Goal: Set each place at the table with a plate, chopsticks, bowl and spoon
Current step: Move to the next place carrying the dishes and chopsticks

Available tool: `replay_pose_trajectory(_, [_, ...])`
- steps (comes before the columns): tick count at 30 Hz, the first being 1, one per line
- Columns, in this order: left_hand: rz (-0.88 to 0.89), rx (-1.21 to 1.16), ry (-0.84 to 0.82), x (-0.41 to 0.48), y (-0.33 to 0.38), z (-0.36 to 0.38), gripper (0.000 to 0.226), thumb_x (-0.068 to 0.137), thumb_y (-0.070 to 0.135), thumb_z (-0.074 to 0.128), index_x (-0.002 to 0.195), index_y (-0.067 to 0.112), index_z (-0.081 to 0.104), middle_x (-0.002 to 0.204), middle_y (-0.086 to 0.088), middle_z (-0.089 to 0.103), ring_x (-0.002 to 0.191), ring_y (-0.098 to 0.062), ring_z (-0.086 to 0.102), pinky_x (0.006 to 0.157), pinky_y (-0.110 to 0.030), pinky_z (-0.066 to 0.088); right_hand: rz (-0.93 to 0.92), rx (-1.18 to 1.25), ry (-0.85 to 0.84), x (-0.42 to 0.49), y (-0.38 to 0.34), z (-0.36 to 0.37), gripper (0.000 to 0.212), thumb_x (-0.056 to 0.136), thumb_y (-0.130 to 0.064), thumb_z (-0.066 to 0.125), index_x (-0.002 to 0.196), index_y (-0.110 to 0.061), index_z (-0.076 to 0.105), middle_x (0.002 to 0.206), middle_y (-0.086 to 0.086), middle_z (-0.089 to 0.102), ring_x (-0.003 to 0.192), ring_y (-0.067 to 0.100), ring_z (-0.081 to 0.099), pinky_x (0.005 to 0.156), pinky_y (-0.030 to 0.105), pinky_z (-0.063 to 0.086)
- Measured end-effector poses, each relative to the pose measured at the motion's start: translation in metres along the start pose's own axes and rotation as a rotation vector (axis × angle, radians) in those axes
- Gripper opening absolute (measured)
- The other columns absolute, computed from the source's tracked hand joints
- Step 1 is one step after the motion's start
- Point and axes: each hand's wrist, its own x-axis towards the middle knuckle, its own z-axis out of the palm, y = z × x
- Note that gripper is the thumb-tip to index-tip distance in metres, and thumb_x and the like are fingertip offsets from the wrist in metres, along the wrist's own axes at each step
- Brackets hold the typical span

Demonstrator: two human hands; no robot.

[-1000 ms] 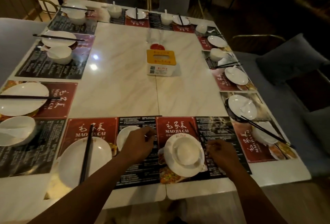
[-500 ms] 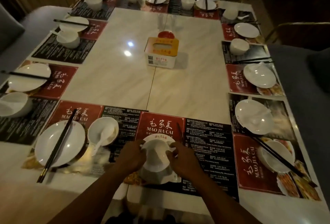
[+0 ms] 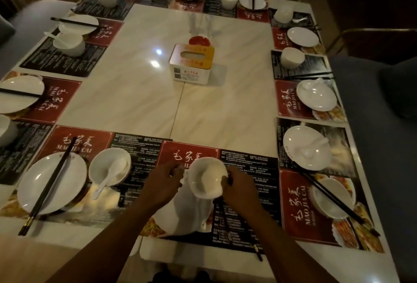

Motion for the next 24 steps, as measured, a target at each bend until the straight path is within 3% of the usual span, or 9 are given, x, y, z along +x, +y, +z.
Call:
replay_pose_trajectory(2, [0.032, 0.001, -0.004, 0.009, 0.009, 0.014, 0.011, 0.101, 0.035, 0.052, 0.101, 0.036, 0.063, 0.093, 0.007, 0.070, 0.078, -0.010, 0.070, 0.073, -0.036, 0.060, 0.072, -0.009, 0.059, 0.005, 0.025, -0.026, 0.024, 0.097, -0.018, 0.056, 0.120, -0.015, 0.064, 0.099, -0.005, 0.063, 0.086, 0.008, 0.055, 0.062, 0.009, 0.037])
replay_pose_trajectory(5, [0.056, 0.009, -0.043, 0.017, 0.014, 0.032, 0.012, 0.098, 0.036, 0.056, 0.105, 0.033, 0.066, 0.095, 0.009, 0.069, 0.086, -0.013, 0.069, 0.084, -0.046, 0.058, 0.197, -0.019, 0.132, 0.010, 0.061, -0.052, 0.023, 0.096, -0.019, 0.057, 0.117, -0.013, 0.064, 0.099, 0.002, 0.066, 0.089, 0.015, 0.061, 0.067, 0.024, 0.045])
replay_pose_trajectory(10, [0.046, 0.042, -0.034, 0.017, 0.019, 0.048, 0.017, 0.097, 0.028, 0.059, 0.111, 0.024, 0.068, 0.094, 0.010, 0.068, 0.087, -0.012, 0.069, 0.087, -0.040, 0.056, 0.349, 0.037, 0.211, 0.019, 0.097, -0.063, 0.017, 0.093, -0.020, 0.058, 0.108, -0.013, 0.065, 0.093, 0.005, 0.069, 0.083, 0.022, 0.067, 0.074, 0.044, 0.060])
replay_pose_trajectory(14, [0.029, 0.095, 0.002, 0.014, 0.010, 0.041, 0.017, 0.097, 0.024, 0.060, 0.111, 0.025, 0.069, 0.093, 0.013, 0.069, 0.083, -0.007, 0.069, 0.083, -0.034, 0.057, 0.369, 0.075, 0.221, 0.027, 0.104, -0.060, 0.021, 0.093, -0.019, 0.060, 0.112, -0.013, 0.065, 0.100, 0.007, 0.069, 0.090, 0.022, 0.065, 0.078, 0.040, 0.058])
replay_pose_trajectory(24, [-0.030, 0.109, 0.080, 0.002, -0.019, 0.032, 0.016, 0.090, 0.022, 0.066, 0.104, 0.030, 0.066, 0.098, 0.009, 0.066, 0.083, -0.012, 0.068, 0.075, -0.044, 0.061, 0.358, 0.023, 0.219, 0.040, 0.111, -0.061, 0.023, 0.095, -0.021, 0.060, 0.116, -0.012, 0.065, 0.107, 0.011, 0.069, 0.098, 0.028, 0.064, 0.084, 0.038, 0.052])
